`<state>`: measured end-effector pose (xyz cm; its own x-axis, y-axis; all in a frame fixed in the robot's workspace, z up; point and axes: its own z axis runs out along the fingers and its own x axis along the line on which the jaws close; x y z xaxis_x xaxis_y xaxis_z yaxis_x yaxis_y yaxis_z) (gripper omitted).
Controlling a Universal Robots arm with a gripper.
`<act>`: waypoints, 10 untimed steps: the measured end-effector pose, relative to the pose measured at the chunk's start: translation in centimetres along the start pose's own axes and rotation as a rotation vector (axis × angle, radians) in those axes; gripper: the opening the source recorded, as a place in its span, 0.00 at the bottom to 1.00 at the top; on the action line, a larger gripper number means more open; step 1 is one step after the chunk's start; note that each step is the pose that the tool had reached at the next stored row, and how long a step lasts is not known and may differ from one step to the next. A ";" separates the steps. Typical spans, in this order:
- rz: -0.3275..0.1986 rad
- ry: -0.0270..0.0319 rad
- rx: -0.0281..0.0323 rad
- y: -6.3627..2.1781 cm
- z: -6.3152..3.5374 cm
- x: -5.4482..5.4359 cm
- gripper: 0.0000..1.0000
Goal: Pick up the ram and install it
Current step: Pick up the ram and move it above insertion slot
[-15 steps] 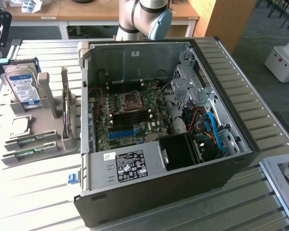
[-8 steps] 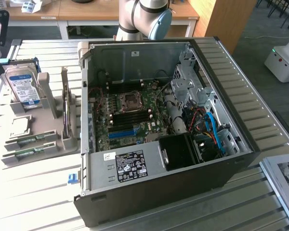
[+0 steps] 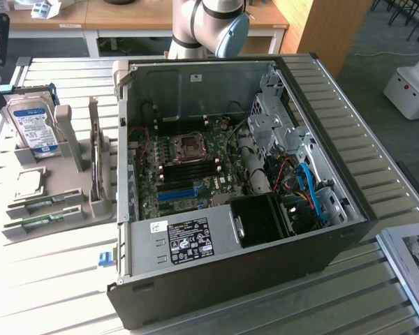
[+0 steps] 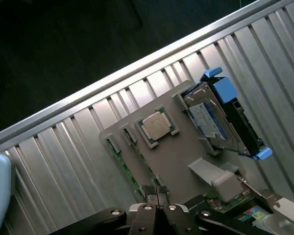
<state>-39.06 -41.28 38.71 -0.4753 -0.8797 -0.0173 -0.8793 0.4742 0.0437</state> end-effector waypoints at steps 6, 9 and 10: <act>-0.109 0.0048 -0.0019 0.00 0.04 0.0 0.10; -0.163 0.0071 -0.0028 0.00 0.05 0.0 0.10; -0.182 0.0080 -0.0032 0.00 0.05 0.0 0.10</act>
<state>-39.06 -41.28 38.66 -0.3077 -0.9513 -0.0173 -0.9508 0.3068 0.0438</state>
